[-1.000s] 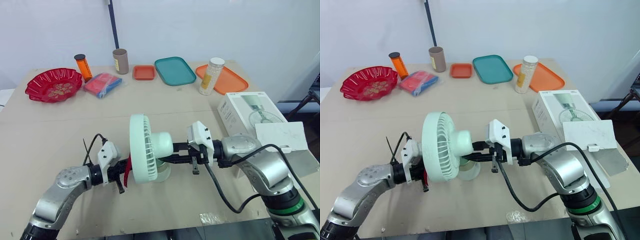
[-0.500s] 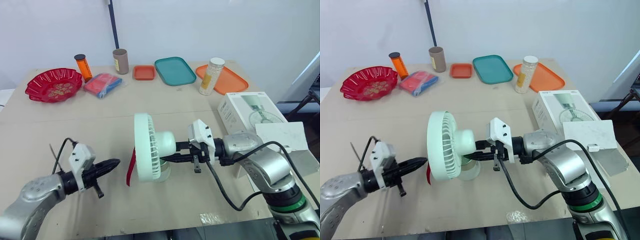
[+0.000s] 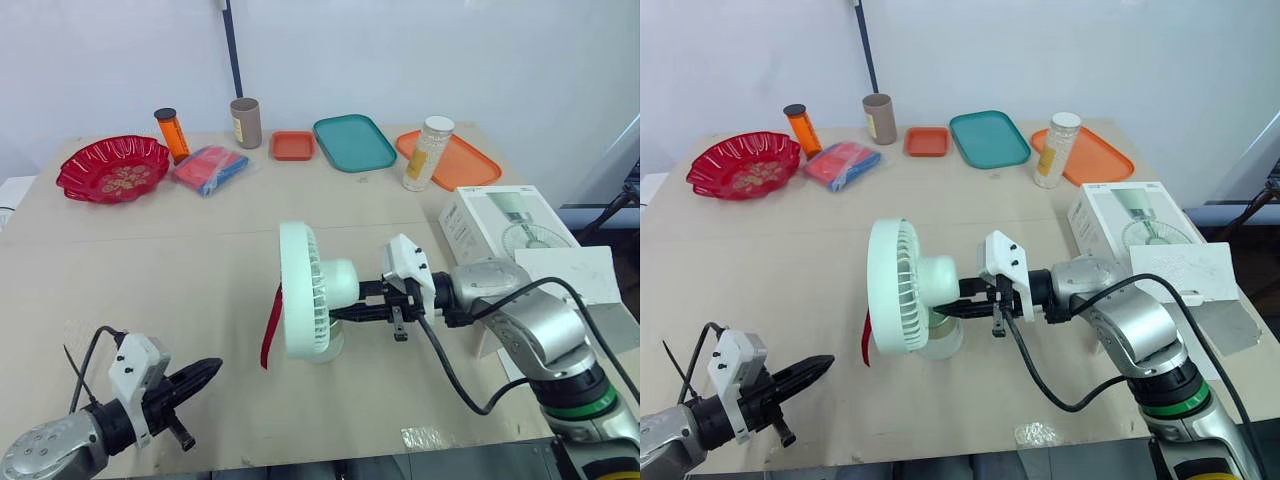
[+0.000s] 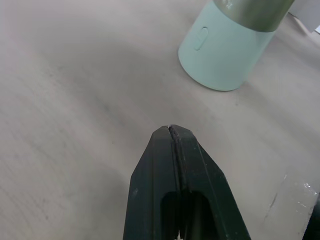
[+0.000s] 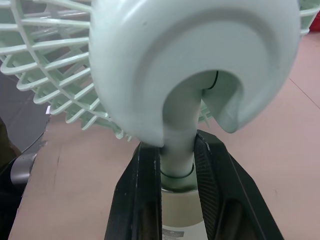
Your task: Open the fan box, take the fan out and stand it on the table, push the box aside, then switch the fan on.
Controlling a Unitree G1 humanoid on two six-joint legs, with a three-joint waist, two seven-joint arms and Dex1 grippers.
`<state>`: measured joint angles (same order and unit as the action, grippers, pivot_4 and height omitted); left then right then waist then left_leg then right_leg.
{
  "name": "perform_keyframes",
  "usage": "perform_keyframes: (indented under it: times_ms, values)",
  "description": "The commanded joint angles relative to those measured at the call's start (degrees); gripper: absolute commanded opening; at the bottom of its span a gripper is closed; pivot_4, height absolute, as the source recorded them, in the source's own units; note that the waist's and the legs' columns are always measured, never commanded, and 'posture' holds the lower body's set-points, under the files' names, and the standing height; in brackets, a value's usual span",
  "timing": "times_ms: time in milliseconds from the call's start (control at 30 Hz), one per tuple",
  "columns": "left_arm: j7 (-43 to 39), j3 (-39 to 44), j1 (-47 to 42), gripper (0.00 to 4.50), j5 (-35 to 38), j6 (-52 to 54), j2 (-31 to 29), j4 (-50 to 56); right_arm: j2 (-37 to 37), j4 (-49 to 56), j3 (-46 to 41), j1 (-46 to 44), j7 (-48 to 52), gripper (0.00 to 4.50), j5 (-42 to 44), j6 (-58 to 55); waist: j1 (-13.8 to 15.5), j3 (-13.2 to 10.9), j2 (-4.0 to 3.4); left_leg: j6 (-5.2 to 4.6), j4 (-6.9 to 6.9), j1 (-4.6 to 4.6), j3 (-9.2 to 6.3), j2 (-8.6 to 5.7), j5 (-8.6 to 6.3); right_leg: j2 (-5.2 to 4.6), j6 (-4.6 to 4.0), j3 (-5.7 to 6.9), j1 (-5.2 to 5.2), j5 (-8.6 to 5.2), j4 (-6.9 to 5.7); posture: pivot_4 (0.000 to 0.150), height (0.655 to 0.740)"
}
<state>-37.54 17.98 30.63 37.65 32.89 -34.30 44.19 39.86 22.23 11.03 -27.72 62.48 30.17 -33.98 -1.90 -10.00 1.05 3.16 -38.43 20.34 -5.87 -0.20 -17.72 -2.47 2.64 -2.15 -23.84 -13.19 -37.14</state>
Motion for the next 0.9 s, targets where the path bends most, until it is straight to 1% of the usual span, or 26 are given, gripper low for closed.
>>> perform_keyframes:
  times_ms: [33, 333, 500, 700, 900]
  values:
    - [0.4, 0.9, -1.0, 0.05, 0.6, -0.3, -0.7, 1.1, -0.4, 0.5, -3.4, -1.2, -0.8, 0.36, 0.7, 1.7, 0.0, 0.0, 0.00, 0.00, 0.00, 0.00, 0.00, 0.00, 0.00, 0.00, 0.00, 0.00, 0.00, 0.00, 0.00, 0.150, 0.7400]
    - [0.1, -0.5, -5.3, 0.05, 0.5, 0.3, -1.8, -0.7, -1.3, 1.5, -5.7, -0.9, -2.5, 0.36, 2.3, 1.5, 0.0, 0.0, 0.00, -0.01, 0.01, 0.01, 0.01, 0.01, -0.01, 0.01, 0.00, 0.00, -0.02, 0.00, 0.01, 0.150, 0.7400]
    - [-0.4, -0.9, -6.5, 0.05, 0.3, 0.4, -2.0, -1.3, -0.4, 1.4, -6.9, 0.2, -1.7, 0.36, 3.1, 1.7, 0.0, 0.0, -0.01, -0.02, 0.01, 0.01, 0.01, 0.01, -0.02, 0.01, -0.01, 0.00, -0.03, 0.00, 0.00, 0.150, 0.7400]
    - [0.1, -1.5, -8.7, 0.05, 0.4, 0.7, -2.3, -1.7, -0.5, -0.2, -6.7, 1.7, -0.5, 0.36, 1.9, 3.4, 0.0, 0.0, -0.01, -0.03, 0.01, 0.01, 0.01, 0.01, -0.02, 0.02, -0.01, 0.00, -0.03, 0.00, 0.00, 0.150, 0.7400]
    - [0.3, -1.1, -8.4, 0.05, 0.7, 0.8, -2.4, -1.3, -0.4, -1.4, -6.0, 4.5, 0.3, 0.36, 0.6, 6.5, 0.0, 0.0, -0.01, -0.05, 0.02, 0.01, 0.02, 0.02, -0.03, 0.01, 0.00, -0.01, -0.03, 0.00, 0.01, 0.150, 0.7400]
